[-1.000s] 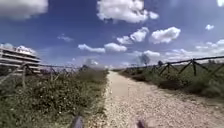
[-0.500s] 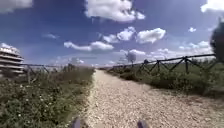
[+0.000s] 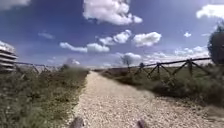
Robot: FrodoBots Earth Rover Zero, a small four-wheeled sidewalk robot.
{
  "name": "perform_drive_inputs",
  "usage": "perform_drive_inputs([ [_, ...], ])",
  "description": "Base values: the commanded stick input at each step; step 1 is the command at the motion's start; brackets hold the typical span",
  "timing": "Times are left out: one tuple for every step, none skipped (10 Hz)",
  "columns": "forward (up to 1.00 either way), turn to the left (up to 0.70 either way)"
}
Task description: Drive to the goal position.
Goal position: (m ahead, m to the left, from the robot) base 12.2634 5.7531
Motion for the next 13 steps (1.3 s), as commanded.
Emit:
perform_drive_inputs([
  [1.00,0.00],
  [1.00,0.00],
  [1.00,0.00],
  [1.00,0.25],
  [1.00,0.27],
  [1.00,0.21],
  [1.00,0.07],
  [1.00,0.04],
  [1.00,0.11],
  [1.00,0.18],
  [1.00,0.26],
  [1.00,0.27],
  [1.00,0.27],
])
